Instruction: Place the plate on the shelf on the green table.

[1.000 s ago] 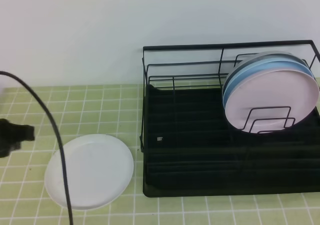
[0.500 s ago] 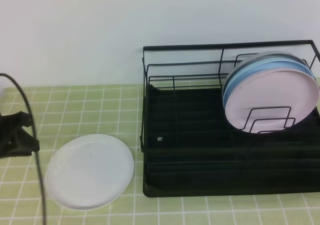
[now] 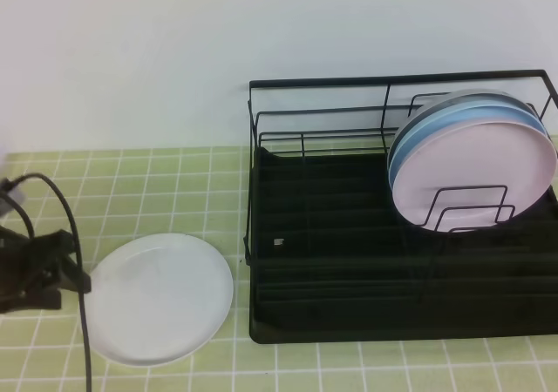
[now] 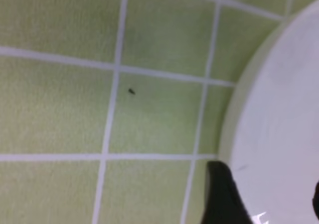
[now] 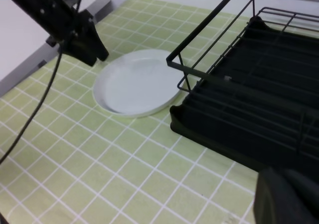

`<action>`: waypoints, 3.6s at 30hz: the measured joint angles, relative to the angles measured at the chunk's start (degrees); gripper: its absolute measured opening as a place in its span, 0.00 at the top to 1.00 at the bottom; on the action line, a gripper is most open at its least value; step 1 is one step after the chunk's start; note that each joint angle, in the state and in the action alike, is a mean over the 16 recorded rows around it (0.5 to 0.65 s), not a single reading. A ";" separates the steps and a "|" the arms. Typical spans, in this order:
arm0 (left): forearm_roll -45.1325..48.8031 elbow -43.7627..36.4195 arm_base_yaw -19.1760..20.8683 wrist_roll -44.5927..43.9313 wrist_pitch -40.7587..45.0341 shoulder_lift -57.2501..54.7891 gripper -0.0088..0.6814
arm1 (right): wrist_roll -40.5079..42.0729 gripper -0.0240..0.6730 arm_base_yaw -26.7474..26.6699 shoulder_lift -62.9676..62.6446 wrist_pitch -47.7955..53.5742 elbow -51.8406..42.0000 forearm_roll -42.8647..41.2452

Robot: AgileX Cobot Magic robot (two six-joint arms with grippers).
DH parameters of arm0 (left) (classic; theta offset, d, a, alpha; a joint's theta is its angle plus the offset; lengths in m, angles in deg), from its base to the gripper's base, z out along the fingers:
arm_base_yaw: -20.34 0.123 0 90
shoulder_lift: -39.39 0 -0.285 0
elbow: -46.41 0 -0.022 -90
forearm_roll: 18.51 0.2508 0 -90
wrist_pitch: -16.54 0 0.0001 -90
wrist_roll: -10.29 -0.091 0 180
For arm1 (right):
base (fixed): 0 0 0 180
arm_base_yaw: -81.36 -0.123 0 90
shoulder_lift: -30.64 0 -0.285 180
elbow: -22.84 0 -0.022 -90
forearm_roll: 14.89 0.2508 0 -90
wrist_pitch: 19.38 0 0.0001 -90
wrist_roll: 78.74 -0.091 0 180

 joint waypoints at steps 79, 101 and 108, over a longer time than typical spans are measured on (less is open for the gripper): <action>-16.91 0.64 -25.03 -9.70 1.92 23.35 0.98 | 25.88 0.31 0.00 31.64 -3.30 3.81 44.43; -17.20 0.64 -29.08 -8.75 0.84 23.59 0.98 | 31.26 0.25 0.00 35.88 -7.06 5.12 46.57; -17.21 0.64 -29.15 -8.36 0.96 23.59 0.98 | 31.73 0.29 0.00 37.75 -6.40 5.12 46.12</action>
